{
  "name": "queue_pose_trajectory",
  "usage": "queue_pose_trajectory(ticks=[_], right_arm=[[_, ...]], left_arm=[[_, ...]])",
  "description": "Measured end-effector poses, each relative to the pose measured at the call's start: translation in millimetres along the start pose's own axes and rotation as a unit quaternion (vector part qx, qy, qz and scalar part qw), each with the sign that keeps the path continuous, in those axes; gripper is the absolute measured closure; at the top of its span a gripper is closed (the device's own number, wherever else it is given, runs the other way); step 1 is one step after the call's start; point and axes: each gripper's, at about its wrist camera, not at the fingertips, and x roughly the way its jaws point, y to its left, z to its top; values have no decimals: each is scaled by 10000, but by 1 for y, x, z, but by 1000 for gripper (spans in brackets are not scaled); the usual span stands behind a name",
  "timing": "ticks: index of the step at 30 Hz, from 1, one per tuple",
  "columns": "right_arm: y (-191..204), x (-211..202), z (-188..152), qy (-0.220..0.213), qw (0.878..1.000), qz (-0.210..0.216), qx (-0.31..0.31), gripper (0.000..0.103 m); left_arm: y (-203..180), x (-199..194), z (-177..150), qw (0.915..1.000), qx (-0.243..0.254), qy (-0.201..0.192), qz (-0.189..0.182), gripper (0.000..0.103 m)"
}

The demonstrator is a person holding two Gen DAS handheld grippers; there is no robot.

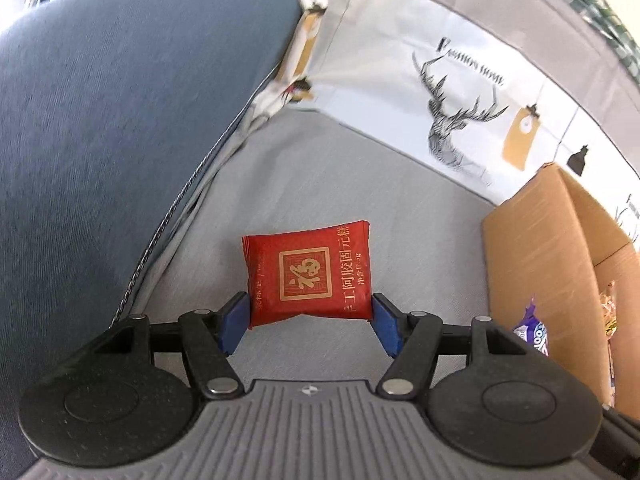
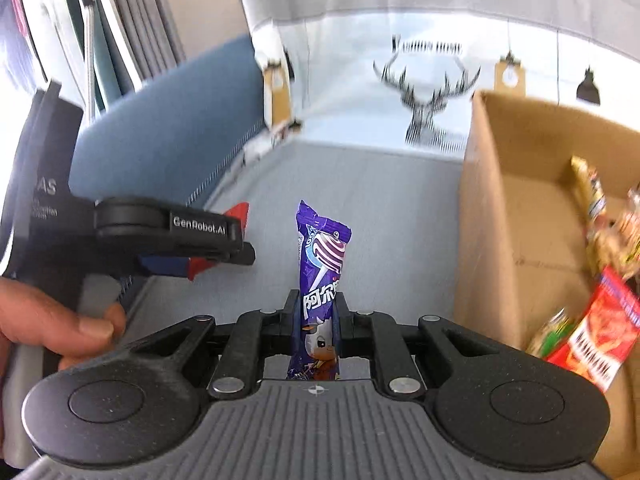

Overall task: Organize snacks
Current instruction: 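Carry the red packet with the left tool while the right tool carries the purple candy bar over the box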

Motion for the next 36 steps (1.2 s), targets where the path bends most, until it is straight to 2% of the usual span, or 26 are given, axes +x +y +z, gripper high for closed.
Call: queue_pose_trajectory(ticks=[7,20,27,36], right_arm=[[-8,-8,3,-185,9998,27,117,87],[-22,-39,17,-1158,9931,-125,145,87],[-32,-49,19,-1353,9902,-255,235,87],[-45,-58,18,-1507,9873,-390,320,87]], left_arm=[[-5,-9,3,9993,-82,-250,-274,33],[-21,-37,4,9927,148,-995,-671,33],[-35,-50,1,9867,353,-1310,-900,33],[-49,-56,0,9808,519,-1526,-1101,33]])
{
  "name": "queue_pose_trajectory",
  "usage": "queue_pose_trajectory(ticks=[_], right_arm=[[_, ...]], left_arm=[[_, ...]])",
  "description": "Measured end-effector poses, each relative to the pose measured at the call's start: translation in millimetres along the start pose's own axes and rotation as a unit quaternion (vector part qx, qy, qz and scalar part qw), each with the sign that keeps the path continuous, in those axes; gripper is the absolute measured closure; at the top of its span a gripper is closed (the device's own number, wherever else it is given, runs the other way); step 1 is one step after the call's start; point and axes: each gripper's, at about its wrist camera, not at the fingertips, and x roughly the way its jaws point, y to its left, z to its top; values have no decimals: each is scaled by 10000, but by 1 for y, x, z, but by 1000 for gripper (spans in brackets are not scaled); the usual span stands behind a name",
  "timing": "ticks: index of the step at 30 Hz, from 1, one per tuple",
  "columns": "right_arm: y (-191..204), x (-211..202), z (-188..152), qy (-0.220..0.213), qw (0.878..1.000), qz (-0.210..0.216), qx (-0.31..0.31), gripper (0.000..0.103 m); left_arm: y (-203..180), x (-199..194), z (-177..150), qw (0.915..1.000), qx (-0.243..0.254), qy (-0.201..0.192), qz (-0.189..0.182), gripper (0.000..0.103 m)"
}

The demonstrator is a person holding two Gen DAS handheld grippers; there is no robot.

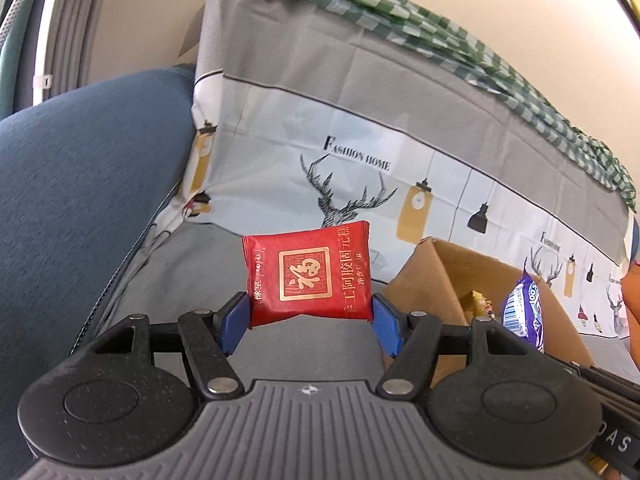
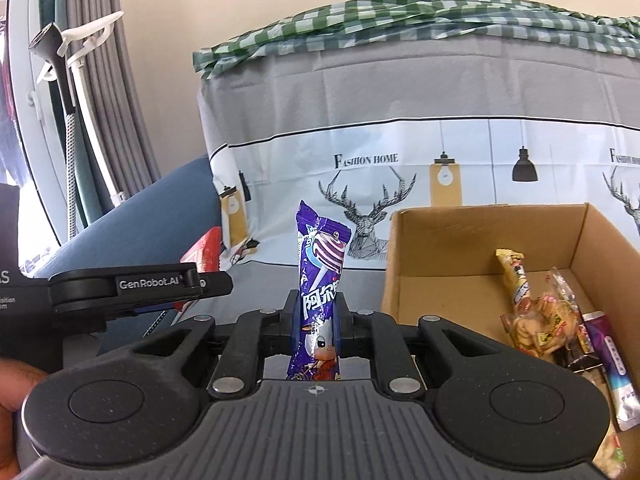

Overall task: Organize snacks
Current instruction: 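Carry the red packet with the left tool while the right tool carries the purple candy bar over the box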

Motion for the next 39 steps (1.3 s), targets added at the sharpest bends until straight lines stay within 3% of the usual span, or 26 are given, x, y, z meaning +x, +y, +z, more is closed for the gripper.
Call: queue_pose_trajectory(ticks=[12,39], right_arm=[[-29,-15,10,-313,9990,-289,152,87],[-111,-50,12,-482,9926,-1031,434,87]], left_arm=[[-19,-6,1,9990,239,-229,-288,33],[-84,-7,-7,9918,600,-478,-1022,33]])
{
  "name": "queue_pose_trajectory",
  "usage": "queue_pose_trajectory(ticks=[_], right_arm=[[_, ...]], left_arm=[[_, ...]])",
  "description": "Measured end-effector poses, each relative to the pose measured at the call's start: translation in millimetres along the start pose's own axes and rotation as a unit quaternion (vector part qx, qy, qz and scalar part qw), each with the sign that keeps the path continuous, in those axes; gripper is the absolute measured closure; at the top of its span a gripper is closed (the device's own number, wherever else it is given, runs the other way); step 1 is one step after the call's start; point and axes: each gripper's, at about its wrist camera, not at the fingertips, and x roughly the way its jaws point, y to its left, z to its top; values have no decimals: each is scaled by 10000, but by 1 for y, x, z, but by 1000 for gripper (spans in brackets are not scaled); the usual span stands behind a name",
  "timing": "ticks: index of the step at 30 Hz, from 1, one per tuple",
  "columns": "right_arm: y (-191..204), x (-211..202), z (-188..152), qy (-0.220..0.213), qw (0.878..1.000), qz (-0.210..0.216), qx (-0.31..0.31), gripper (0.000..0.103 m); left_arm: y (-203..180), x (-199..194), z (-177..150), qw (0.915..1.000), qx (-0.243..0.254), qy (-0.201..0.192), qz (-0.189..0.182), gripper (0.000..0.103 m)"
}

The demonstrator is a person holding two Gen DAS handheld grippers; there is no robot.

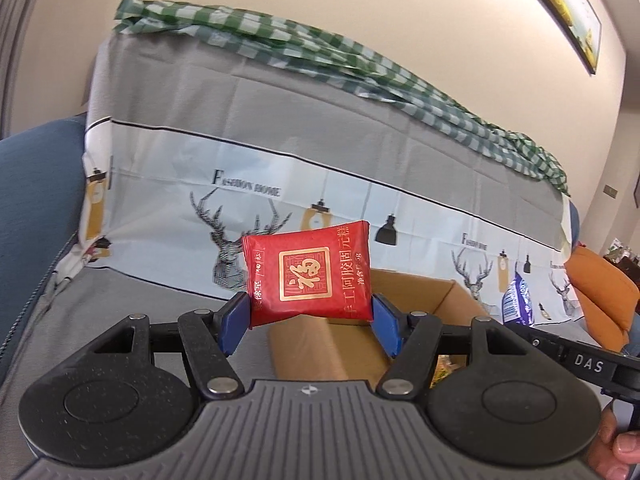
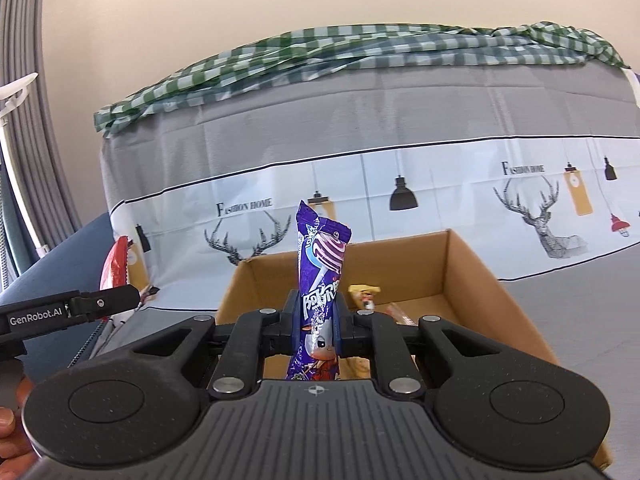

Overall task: Organize snacks
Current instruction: 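Carry the red packet with the left tool while the right tool carries the purple candy bar over the box, then open the left tool to drop the red packet while the right tool drops the candy bar into the box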

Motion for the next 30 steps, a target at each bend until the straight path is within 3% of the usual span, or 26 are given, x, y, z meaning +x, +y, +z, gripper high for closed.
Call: queue_pose_trajectory(ticks=[30], right_arm=[[-37,-6,-1,-13,9989,-448,129,87]], left_arm=[[-82,10,-10,9933,535,-141,-1017,33]])
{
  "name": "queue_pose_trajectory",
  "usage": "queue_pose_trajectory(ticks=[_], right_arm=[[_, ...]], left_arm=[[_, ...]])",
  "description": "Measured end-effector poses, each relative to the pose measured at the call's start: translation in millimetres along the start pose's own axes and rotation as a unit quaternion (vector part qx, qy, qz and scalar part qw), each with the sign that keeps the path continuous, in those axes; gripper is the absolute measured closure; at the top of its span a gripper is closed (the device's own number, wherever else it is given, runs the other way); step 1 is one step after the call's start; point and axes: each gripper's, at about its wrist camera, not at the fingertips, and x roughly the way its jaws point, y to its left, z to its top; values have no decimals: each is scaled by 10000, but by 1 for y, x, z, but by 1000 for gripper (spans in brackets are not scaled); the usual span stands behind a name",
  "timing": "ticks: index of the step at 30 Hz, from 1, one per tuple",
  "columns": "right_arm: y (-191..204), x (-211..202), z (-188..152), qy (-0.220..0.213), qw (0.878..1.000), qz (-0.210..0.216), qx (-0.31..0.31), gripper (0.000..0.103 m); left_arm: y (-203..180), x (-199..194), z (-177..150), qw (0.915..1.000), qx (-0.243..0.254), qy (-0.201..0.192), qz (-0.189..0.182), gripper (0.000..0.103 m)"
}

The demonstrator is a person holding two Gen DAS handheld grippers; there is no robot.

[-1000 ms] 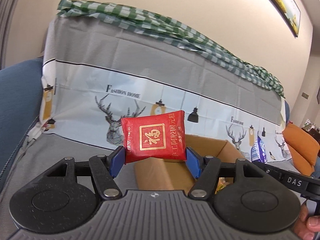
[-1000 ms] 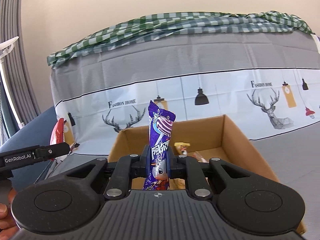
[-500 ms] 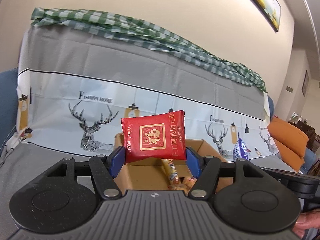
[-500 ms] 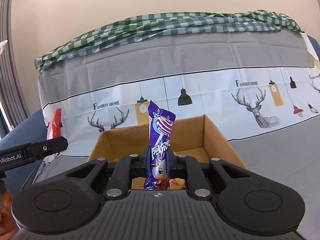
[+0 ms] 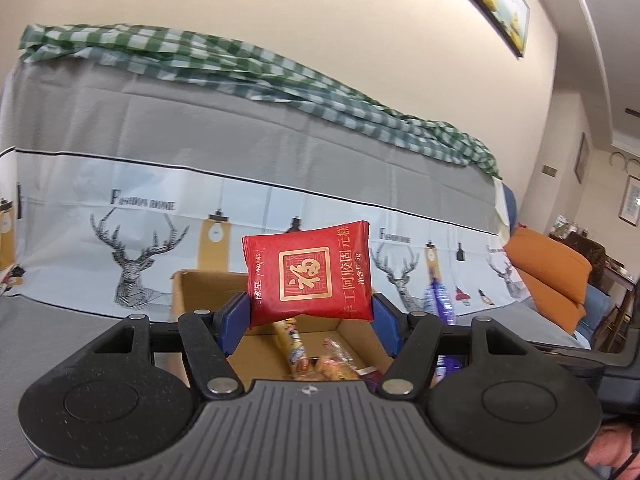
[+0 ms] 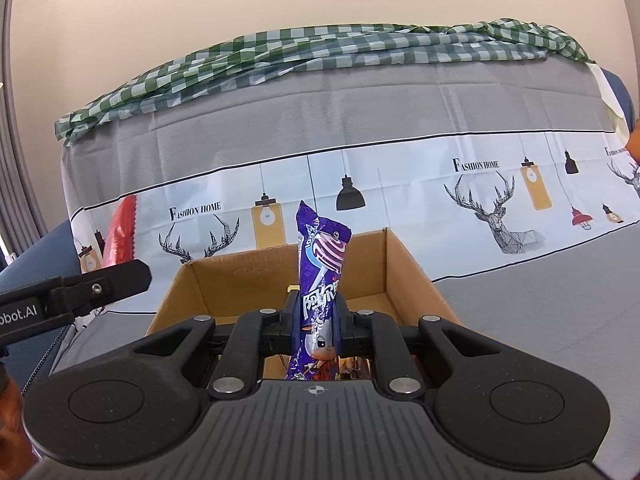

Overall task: Organize snacks
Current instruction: 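Open the left tool to drop the red packet while the right tool drops the candy bar into the box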

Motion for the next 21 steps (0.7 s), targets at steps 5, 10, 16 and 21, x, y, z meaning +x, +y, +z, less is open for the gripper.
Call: queue_pose_trajectory(ticks=[5,10,16,21], right_arm=[[-3,6,-2,198,9997,-116,68,54],[-13,8,-1,256,9989,-202,336,36],[-12,3,-1,305,9986,-77,429,12],[-14,-26,4,315,9979,-87,565,1]], left_arm=[[-10,7,-6,9991,223,249,-265,23],[-4,4,-7,9990,194,269,-297,23],[-11,-14,-10,9984,410,332,-210,18],[-28,-47,-9,9980,359,475,225,16]])
